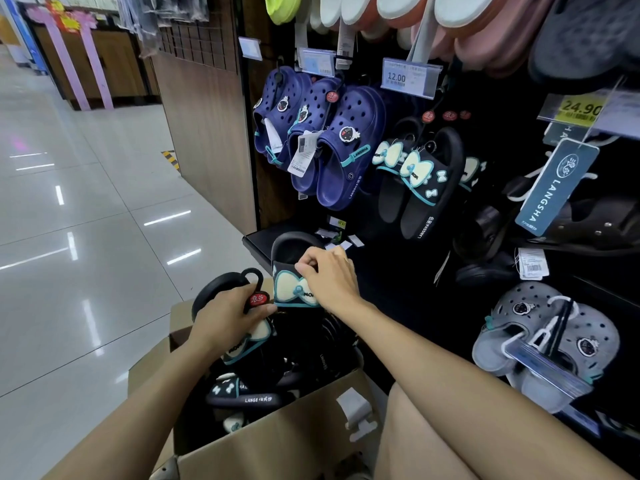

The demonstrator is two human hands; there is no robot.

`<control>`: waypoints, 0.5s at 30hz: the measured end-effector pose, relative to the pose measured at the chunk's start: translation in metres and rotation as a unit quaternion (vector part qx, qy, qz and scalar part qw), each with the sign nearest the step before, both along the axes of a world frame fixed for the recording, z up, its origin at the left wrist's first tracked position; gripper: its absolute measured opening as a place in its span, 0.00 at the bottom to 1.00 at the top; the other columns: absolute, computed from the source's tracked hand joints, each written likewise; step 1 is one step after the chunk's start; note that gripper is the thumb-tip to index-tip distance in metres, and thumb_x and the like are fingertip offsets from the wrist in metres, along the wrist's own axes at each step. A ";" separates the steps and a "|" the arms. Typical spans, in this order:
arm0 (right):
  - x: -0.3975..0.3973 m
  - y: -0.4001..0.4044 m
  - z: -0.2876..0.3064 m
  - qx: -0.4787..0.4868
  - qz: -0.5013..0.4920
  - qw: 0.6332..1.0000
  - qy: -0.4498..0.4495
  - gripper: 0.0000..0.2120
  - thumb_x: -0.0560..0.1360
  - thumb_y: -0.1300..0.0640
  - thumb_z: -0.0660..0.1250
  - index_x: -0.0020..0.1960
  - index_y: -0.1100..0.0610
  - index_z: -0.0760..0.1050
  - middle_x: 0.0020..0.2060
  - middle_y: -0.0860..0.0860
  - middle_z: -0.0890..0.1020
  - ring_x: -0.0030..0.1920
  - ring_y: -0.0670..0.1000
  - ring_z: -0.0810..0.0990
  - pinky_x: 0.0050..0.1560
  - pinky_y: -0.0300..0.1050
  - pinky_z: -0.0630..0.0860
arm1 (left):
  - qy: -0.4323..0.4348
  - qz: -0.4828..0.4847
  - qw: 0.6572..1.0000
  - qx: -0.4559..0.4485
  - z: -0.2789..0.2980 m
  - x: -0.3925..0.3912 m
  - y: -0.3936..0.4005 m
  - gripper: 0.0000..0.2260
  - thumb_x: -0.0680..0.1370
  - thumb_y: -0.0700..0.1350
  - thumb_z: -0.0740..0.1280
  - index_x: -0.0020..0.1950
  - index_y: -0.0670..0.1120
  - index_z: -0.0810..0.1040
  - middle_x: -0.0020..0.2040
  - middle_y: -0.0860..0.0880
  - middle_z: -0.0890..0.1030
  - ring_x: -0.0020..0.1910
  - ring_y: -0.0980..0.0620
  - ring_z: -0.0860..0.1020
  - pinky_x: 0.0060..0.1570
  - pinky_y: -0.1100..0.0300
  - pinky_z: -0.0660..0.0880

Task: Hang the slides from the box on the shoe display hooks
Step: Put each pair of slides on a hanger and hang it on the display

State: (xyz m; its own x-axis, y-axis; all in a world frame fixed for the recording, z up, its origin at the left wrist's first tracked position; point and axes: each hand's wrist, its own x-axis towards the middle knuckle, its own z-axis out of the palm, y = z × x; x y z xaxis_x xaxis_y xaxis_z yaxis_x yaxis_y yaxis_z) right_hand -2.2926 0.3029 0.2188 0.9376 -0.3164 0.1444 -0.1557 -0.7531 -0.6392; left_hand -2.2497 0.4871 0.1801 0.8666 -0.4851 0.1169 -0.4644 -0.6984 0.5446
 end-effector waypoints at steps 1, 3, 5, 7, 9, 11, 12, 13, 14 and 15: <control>0.000 0.001 0.001 -0.001 0.001 1.000 -0.009 0.09 0.80 0.51 0.64 0.53 0.54 0.80 0.36 0.41 0.66 0.51 0.47 0.63 0.61 0.47 0.64 | -0.001 -0.005 1.000 0.014 -0.002 0.000 -0.001 0.14 0.78 0.56 0.66 0.37 0.53 0.66 0.34 0.53 0.74 0.33 0.56 0.73 0.32 0.58 0.64; 0.000 0.002 0.001 -0.005 0.009 1.000 -0.014 0.08 0.80 0.52 0.64 0.52 0.54 0.80 0.36 0.40 0.68 0.53 0.49 0.66 0.61 0.47 0.64 | 0.001 -0.005 1.000 0.025 -0.005 0.002 -0.003 0.13 0.79 0.56 0.64 0.39 0.52 0.67 0.36 0.53 0.75 0.37 0.53 0.74 0.34 0.55 0.67; -0.001 0.004 0.001 -0.007 0.019 1.000 -0.012 0.08 0.79 0.52 0.65 0.52 0.54 0.80 0.35 0.41 0.68 0.51 0.49 0.65 0.61 0.46 0.64 | 0.003 0.007 1.000 0.018 -0.008 0.004 -0.004 0.13 0.79 0.56 0.63 0.39 0.52 0.66 0.37 0.54 0.75 0.37 0.53 0.74 0.34 0.55 0.67; -0.001 0.003 0.001 -0.007 0.027 0.999 -0.017 0.07 0.79 0.52 0.66 0.52 0.54 0.80 0.35 0.41 0.68 0.51 0.48 0.64 0.60 0.46 0.64 | 0.000 0.019 1.000 0.005 -0.007 0.004 -0.004 0.14 0.79 0.57 0.64 0.38 0.53 0.66 0.36 0.54 0.75 0.36 0.55 0.74 0.33 0.56 0.65; -0.001 0.001 0.000 -0.005 0.034 0.999 -0.019 0.07 0.79 0.52 0.66 0.52 0.54 0.80 0.36 0.40 0.69 0.51 0.47 0.64 0.59 0.45 0.64 | -0.009 0.037 0.999 0.000 -0.003 0.001 -0.004 0.15 0.78 0.58 0.65 0.37 0.53 0.67 0.35 0.53 0.75 0.36 0.54 0.74 0.31 0.57 0.63; -0.001 0.000 -0.002 0.001 0.040 0.999 -0.015 0.07 0.79 0.52 0.66 0.52 0.54 0.80 0.36 0.40 0.70 0.51 0.46 0.63 0.59 0.44 0.63 | -0.020 0.064 0.998 0.005 0.001 -0.001 -0.004 0.14 0.77 0.58 0.66 0.38 0.51 0.70 0.35 0.52 0.76 0.35 0.55 0.74 0.30 0.59 0.61; -0.001 0.000 -0.003 0.002 0.044 0.999 -0.011 0.07 0.79 0.52 0.66 0.51 0.53 0.80 0.36 0.40 0.71 0.51 0.46 0.63 0.60 0.45 0.64 | -0.025 0.074 0.997 0.007 0.002 -0.002 -0.004 0.14 0.77 0.58 0.66 0.40 0.50 0.72 0.36 0.52 0.77 0.35 0.57 0.73 0.30 0.59 0.60; 0.000 0.000 -0.004 0.000 0.050 0.999 -0.011 0.07 0.79 0.52 0.66 0.51 0.53 0.80 0.37 0.41 0.72 0.51 0.45 0.63 0.60 0.46 0.64 | -0.031 0.080 0.996 0.007 0.003 -0.002 -0.004 0.13 0.77 0.58 0.67 0.41 0.49 0.74 0.36 0.52 0.77 0.35 0.59 0.73 0.30 0.60 0.60; 0.001 0.000 -0.005 -0.003 0.054 0.998 -0.011 0.06 0.79 0.51 0.66 0.49 0.52 0.80 0.38 0.41 0.74 0.52 0.45 0.64 0.61 0.47 0.65 | -0.035 0.083 0.996 0.006 0.003 -0.002 -0.004 0.13 0.76 0.58 0.67 0.43 0.49 0.75 0.37 0.53 0.77 0.35 0.59 0.73 0.30 0.60 0.61; 0.002 -0.001 -0.006 -0.004 0.057 0.998 -0.011 0.06 0.79 0.51 0.66 0.48 0.51 0.80 0.39 0.42 0.76 0.53 0.45 0.64 0.61 0.47 0.65 | -0.038 0.086 0.996 0.005 0.002 -0.002 -0.004 0.13 0.76 0.58 0.68 0.43 0.49 0.76 0.37 0.53 0.77 0.35 0.58 0.72 0.30 0.60 0.61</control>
